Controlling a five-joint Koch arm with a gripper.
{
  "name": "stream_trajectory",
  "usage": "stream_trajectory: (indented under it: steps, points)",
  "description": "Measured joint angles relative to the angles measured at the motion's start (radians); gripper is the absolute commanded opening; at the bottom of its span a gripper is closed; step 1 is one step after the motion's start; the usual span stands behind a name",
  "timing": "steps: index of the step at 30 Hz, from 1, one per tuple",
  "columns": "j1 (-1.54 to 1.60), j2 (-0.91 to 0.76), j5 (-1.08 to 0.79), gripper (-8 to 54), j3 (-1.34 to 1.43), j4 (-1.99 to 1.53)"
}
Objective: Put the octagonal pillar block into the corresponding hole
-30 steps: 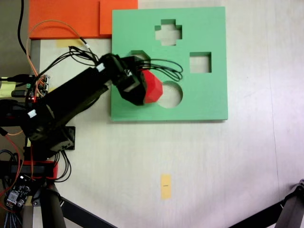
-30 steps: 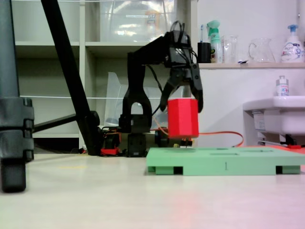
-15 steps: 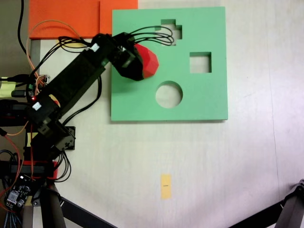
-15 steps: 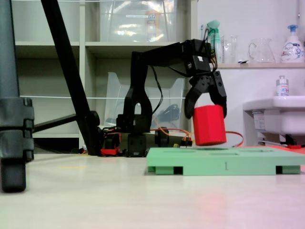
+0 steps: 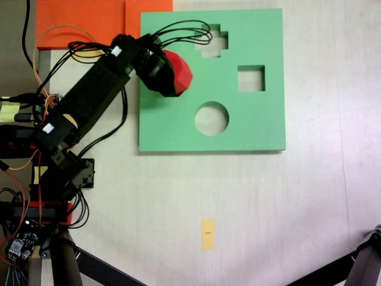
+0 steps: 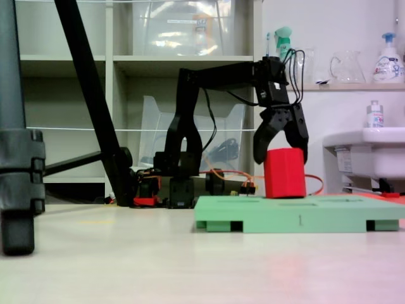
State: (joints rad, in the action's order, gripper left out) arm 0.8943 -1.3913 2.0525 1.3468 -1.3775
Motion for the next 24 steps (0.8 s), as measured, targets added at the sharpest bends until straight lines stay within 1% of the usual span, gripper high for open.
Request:
stream_trajectory:
  steps: [7, 15, 24]
  points:
    - [0.012, -0.002, 0.008, 14.2, 0.000, -0.002]
    - [0.018, -0.020, 0.143, 14.1, 0.000, -0.018]
    - [0.023, -0.029, 0.184, 14.1, 0.000, -0.029]
